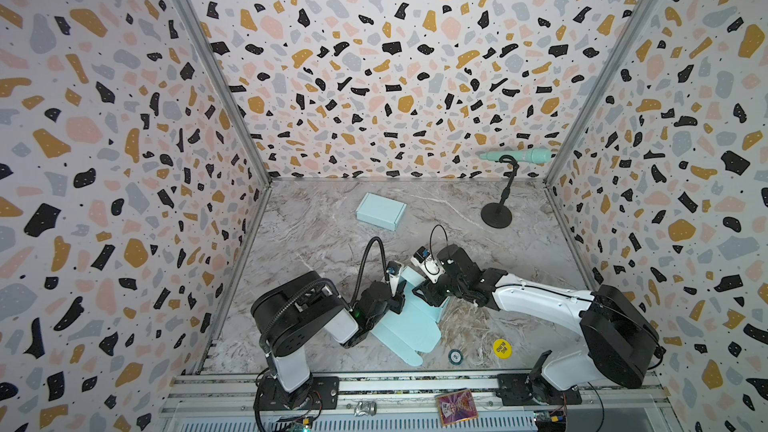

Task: Fold the paper box

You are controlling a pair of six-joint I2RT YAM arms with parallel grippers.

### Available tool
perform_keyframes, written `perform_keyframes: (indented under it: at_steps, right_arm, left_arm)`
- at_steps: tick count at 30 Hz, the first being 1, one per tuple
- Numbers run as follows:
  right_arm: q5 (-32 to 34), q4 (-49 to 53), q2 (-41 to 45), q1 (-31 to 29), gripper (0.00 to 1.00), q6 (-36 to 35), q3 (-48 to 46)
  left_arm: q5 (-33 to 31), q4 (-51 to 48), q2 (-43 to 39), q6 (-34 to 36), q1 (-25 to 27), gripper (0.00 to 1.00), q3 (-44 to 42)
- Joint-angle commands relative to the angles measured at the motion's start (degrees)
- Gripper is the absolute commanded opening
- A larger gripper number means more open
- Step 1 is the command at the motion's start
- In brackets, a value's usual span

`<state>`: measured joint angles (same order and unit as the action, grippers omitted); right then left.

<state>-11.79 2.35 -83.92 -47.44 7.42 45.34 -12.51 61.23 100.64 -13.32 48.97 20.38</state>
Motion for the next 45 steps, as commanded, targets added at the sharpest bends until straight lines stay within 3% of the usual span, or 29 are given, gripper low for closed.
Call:
perform_keyframes:
  at_steps: [1, 4, 10, 13, 16, 19, 23, 27, 37, 45]
  right_arm:
    - [5.1, 3.4, -0.6, -0.5, 0.55, 0.9, 2.3]
    - [7.2, 3.9, -0.4, 0.4, 0.55, 1.8, 2.2]
    - [6.3, 0.9, 1.7, 4.9, 0.51, 4.3, -0.3]
    - [3.8, -0.2, 1.9, 8.0, 0.50, 4.8, -0.9]
    - [3.2, -0.7, 2.1, 10.3, 0.50, 4.6, -1.2]
    - [0.6, -1.9, 2.1, 13.8, 0.50, 4.5, -2.4]
    - [-1.4, -4.0, 2.4, 17.4, 0.51, 4.8, -4.6]
    - [-4.5, -7.3, 3.5, 20.7, 0.51, 6.0, -7.8]
    - [-5.4, -9.8, 3.9, 21.4, 0.50, 5.8, -10.2]
    - [-5.9, -11.9, 5.1, 21.4, 0.50, 6.1, -12.5]
  left_arm:
    - [0.5, 0.4, -3.8, -0.4, 0.2, 0.37, -0.9]
    - [-0.3, -2.2, -7.1, -0.4, 0.3, 0.46, -2.6]
    - [-2.1, -13.3, -14.7, -1.8, 1.8, 0.49, -3.9]
    - [-4.6, -23.8, -20.7, -6.0, 3.7, 0.51, -2.7]
    - [-10.0, -41.0, -30.8, -11.5, 5.8, 0.54, 1.4]
    - [-13.6, -57.7, -40.7, -22.5, 5.8, 0.73, 5.4]
    - [-9.8, -66.4, -46.6, -31.1, 5.7, 0.86, 7.6]
    - [-6.2, -66.4, -46.0, -35.4, 5.7, 0.91, 7.7]
    - [-1.4, -58.7, -38.5, -36.9, 2.7, 0.84, 10.3]
    - [0.5, -54.6, -31.8, -37.0, 1.9, 0.41, 12.7]
